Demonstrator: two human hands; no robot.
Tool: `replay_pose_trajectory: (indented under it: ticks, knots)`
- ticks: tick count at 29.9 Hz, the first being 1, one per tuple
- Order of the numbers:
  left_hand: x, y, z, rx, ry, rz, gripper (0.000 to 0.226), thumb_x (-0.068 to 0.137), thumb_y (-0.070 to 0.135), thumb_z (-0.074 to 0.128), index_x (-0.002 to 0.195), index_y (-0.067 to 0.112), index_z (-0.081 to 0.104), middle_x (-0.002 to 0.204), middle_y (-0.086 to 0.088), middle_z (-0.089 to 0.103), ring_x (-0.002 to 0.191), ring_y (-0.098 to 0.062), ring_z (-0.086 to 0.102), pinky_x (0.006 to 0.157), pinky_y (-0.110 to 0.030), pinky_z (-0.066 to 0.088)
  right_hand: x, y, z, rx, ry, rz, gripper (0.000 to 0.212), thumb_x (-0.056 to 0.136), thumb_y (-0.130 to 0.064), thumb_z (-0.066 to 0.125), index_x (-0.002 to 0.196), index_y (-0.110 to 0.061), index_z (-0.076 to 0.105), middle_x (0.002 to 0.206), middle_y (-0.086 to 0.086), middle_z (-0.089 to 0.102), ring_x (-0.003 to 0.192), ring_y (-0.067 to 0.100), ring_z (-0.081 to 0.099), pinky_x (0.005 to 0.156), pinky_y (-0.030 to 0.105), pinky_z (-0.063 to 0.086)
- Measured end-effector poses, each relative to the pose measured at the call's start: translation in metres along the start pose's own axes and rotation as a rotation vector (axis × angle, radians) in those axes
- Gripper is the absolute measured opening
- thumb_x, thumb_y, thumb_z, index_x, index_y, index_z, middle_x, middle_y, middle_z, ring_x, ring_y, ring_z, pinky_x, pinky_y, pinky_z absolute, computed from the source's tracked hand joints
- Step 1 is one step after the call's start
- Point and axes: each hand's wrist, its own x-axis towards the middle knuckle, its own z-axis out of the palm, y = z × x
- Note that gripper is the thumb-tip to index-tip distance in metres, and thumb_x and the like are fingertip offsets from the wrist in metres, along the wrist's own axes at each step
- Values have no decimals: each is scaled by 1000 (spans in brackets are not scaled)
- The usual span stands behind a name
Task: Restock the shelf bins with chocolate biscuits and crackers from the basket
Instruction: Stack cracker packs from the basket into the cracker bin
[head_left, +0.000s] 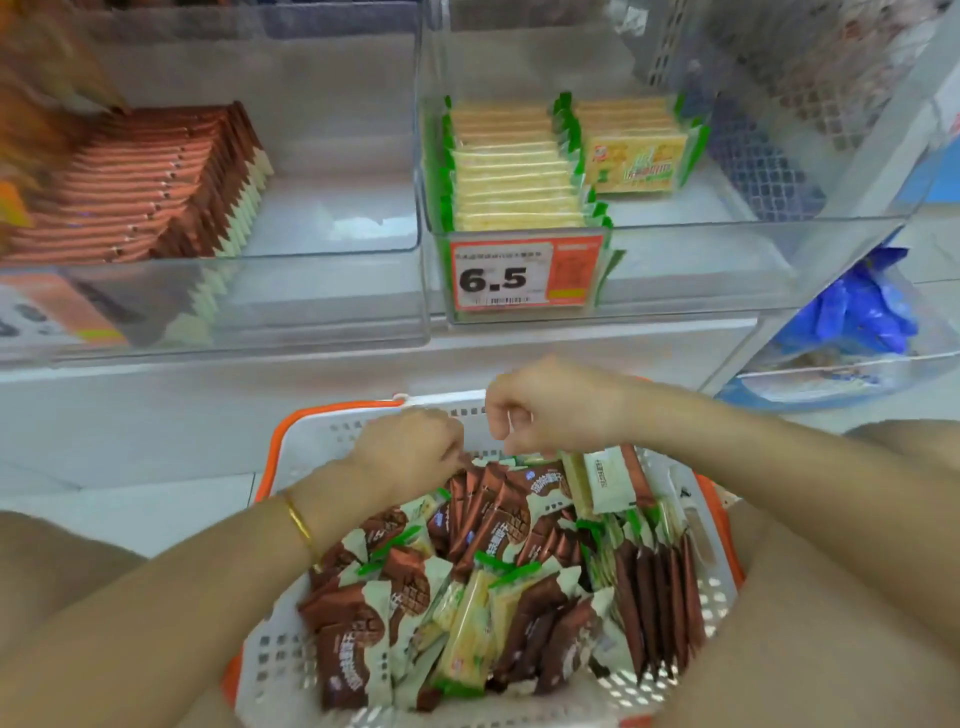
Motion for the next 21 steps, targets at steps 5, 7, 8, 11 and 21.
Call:
replay_pose_trajectory:
  ticks: [5,7,8,11,21]
  knots:
    - [7,-5,49,-25,-242,-64,22,95,19,42,105,10,58,111,-9,57,102,-28,56,83,-35,47,40,78,54,-493,-287,184,33,89,4,45,117,-9,58,111,7,59,96,26,58,69,34,45]
    - [11,0,53,-64,-233,-49,21,94,19,42,104,10,59,108,-9,57,100,-28,56,84,-38,49,40,101,70,-648,-375,133,49,89,6,45,133,-16,46,132,8,46,106,28,55,69,34,45]
    - [14,2,53,-88,-218,-38,22,94,19,42,104,10,60,107,-9,56,99,-28,56,84,-38,49,40,107,78,-704,-415,94,56,89,6,47,139,-20,40,139,8,39,109,29,54,69,34,45]
    - [18,10,46,-131,-169,6,21,95,19,43,102,12,61,106,-5,54,94,-23,55,80,-36,49,41,116,101,-808,-506,24,59,87,9,49,138,-19,42,150,8,27,111,29,54,64,33,43]
    - [16,11,39,-245,-163,0,21,96,19,44,108,14,61,111,-4,53,99,-20,54,89,-36,47,39,119,97,-689,-535,113,29,86,7,50,109,-10,53,108,7,58,92,24,58,71,31,46]
